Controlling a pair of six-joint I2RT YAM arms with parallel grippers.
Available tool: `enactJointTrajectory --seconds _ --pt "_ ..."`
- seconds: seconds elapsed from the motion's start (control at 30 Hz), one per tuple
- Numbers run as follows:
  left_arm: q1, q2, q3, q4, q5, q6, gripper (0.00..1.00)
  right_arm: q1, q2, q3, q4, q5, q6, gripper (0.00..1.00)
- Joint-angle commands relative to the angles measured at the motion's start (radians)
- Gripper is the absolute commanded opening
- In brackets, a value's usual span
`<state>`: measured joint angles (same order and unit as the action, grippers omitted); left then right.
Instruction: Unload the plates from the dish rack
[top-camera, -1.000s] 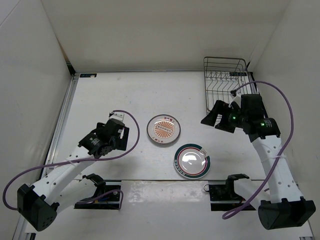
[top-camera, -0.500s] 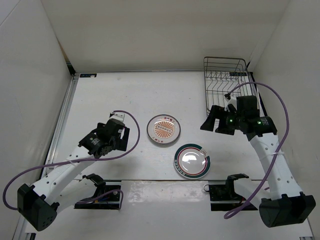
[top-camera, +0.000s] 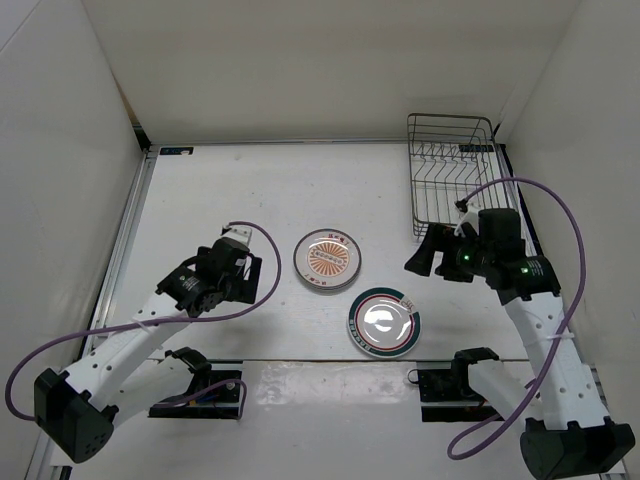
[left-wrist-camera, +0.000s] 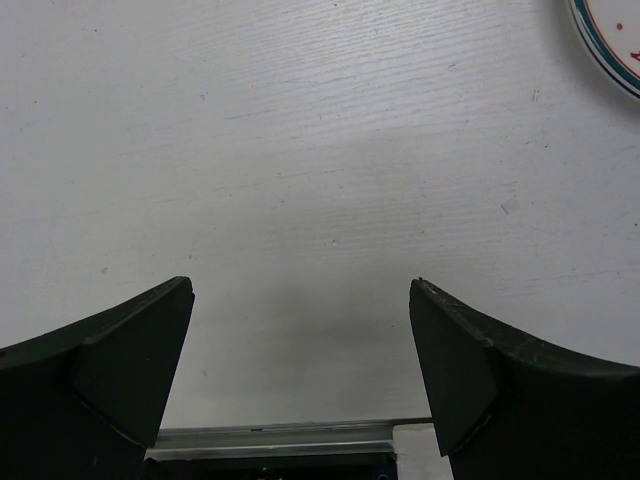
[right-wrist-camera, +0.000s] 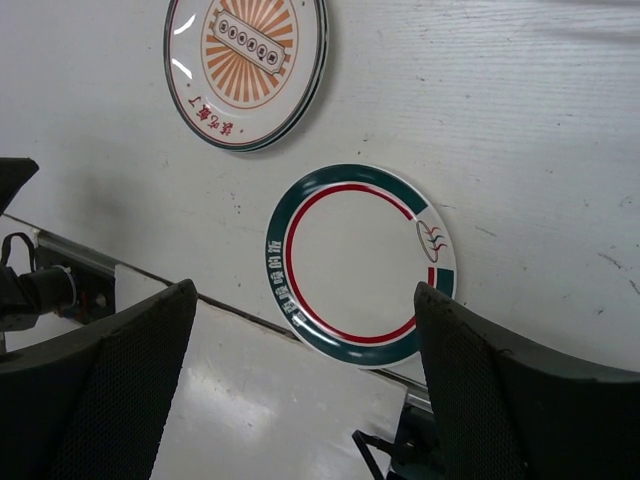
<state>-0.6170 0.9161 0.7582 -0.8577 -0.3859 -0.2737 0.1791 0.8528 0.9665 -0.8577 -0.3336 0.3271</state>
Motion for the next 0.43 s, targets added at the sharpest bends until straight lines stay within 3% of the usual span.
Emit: enactJointTrajectory --seconds 0.0,0.4 --pt "0.002 -0.017 -0.002 0.026 0.030 0.005 1.00 0.000 -0.020 0.021 -0.011 0.048 -0.026 0.90" --pt "0.003 -0.002 0.004 0.023 0.027 0.005 1.00 0.002 -0.057 -0.006 0.026 0.096 -0.028 0.90"
